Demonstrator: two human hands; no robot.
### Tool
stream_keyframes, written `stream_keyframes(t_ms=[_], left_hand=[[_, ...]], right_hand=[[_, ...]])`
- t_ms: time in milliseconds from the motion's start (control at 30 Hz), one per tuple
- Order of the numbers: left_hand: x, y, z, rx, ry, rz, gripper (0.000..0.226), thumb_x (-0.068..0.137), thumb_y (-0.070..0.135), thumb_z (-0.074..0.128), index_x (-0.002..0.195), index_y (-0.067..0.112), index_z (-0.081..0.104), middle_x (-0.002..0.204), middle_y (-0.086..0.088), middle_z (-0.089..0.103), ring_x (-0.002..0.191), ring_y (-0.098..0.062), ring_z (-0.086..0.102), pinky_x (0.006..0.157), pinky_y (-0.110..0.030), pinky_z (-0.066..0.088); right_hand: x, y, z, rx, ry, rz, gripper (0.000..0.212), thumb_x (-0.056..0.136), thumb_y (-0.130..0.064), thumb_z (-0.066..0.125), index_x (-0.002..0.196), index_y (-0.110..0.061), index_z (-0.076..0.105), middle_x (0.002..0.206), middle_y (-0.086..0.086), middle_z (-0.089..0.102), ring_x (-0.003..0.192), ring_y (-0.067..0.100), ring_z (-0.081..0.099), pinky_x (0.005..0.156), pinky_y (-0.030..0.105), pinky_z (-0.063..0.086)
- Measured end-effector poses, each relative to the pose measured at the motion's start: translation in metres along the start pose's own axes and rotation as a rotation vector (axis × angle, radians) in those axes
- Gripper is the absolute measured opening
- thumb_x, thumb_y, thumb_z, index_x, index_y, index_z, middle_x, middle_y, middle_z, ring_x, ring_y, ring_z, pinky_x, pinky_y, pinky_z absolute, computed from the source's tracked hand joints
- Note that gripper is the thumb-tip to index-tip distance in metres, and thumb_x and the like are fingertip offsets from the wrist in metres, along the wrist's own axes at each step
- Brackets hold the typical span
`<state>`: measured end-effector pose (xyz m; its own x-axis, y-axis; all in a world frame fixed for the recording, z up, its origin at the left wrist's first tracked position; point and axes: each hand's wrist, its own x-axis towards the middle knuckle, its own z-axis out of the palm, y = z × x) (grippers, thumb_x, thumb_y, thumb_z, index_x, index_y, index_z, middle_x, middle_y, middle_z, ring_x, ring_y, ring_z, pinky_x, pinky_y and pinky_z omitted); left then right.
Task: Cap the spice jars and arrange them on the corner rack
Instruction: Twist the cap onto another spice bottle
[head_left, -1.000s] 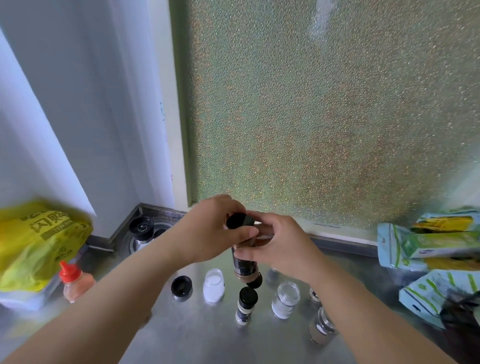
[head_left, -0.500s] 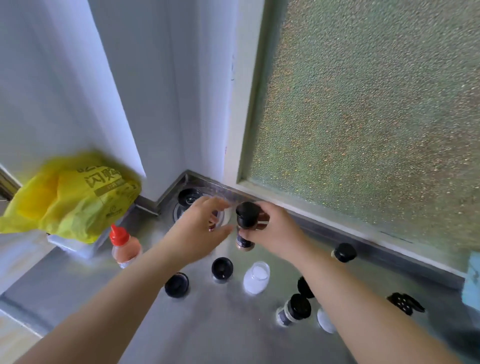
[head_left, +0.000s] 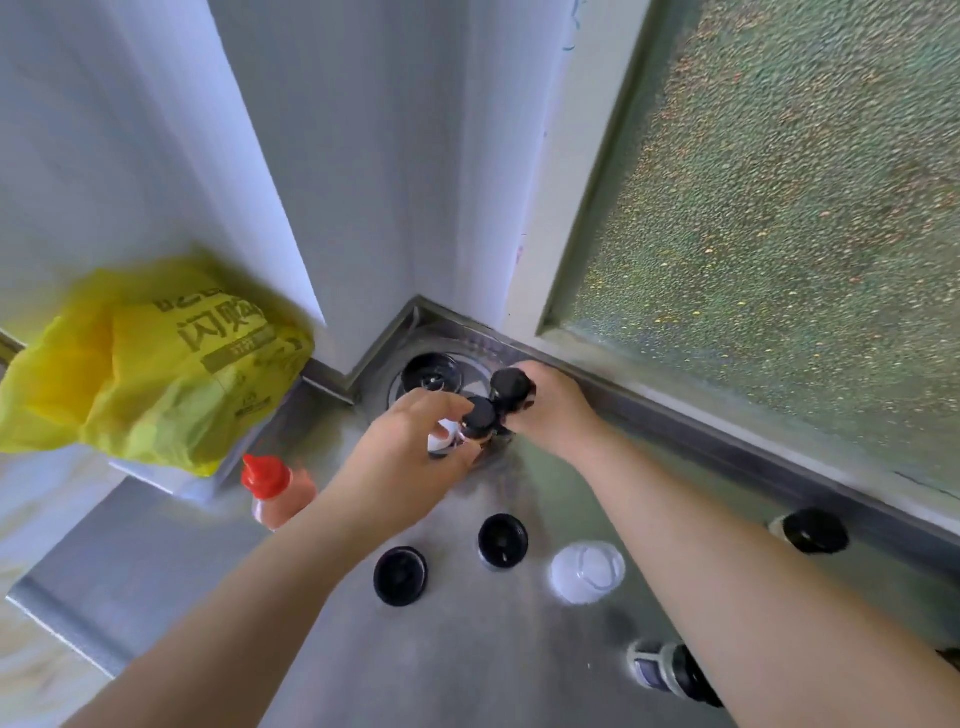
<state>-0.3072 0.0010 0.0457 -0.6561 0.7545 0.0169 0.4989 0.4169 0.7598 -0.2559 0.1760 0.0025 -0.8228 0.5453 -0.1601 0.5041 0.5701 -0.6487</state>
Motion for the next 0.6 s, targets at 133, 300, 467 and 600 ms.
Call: stream_keyframes(t_ms=[133, 300, 467, 600], left_hand=[[0.003, -0.005, 0.006, 0.037, -0.004, 0.010, 0.028, 0.082, 0.023, 0.061, 0.110, 0.022, 0.058, 0.106, 0.009, 0.051, 0.089, -0.009, 0.055, 0.069, -0.003, 0.036], [0.001, -0.001, 0.011, 0.053, -0.037, 0.042, 0.030, 0.083, 0.021, 0.061, 0.113, 0.020, 0.057, 0.099, 0.012, 0.049, 0.080, 0.000, 0.051, 0.069, 0.006, 0.033], [0.005, 0.024, 0.032, 0.006, -0.083, 0.100, 0.031, 0.082, 0.019, 0.062, 0.112, 0.019, 0.058, 0.101, 0.009, 0.051, 0.087, -0.007, 0.054, 0.075, -0.005, 0.040], [0.010, 0.061, 0.067, -0.012, -0.165, 0.242, 0.031, 0.082, 0.020, 0.062, 0.112, 0.017, 0.057, 0.099, 0.008, 0.052, 0.084, -0.007, 0.053, 0.076, -0.013, 0.037]], right_hand=[[0.002, 0.005, 0.009, -0.064, -0.029, 0.020, 0.025, 0.070, -0.009, 0.065, 0.095, -0.006, 0.062, 0.102, 0.011, 0.068, 0.097, 0.027, 0.061, 0.074, 0.030, 0.043], [-0.001, 0.014, 0.011, -0.004, -0.059, 0.039, 0.049, 0.066, -0.009, 0.072, 0.113, -0.012, 0.060, 0.115, 0.007, 0.065, 0.106, 0.023, 0.059, 0.081, 0.022, 0.041], [-0.037, 0.033, -0.018, 0.026, -0.001, 0.058, 0.052, 0.070, -0.011, 0.074, 0.120, -0.012, 0.058, 0.119, 0.008, 0.061, 0.112, 0.021, 0.056, 0.091, 0.023, 0.039], [-0.088, 0.069, -0.065, -0.066, 0.103, 0.140, 0.055, 0.078, -0.014, 0.070, 0.130, -0.014, 0.050, 0.133, 0.007, 0.051, 0.125, 0.020, 0.046, 0.103, 0.023, 0.029]])
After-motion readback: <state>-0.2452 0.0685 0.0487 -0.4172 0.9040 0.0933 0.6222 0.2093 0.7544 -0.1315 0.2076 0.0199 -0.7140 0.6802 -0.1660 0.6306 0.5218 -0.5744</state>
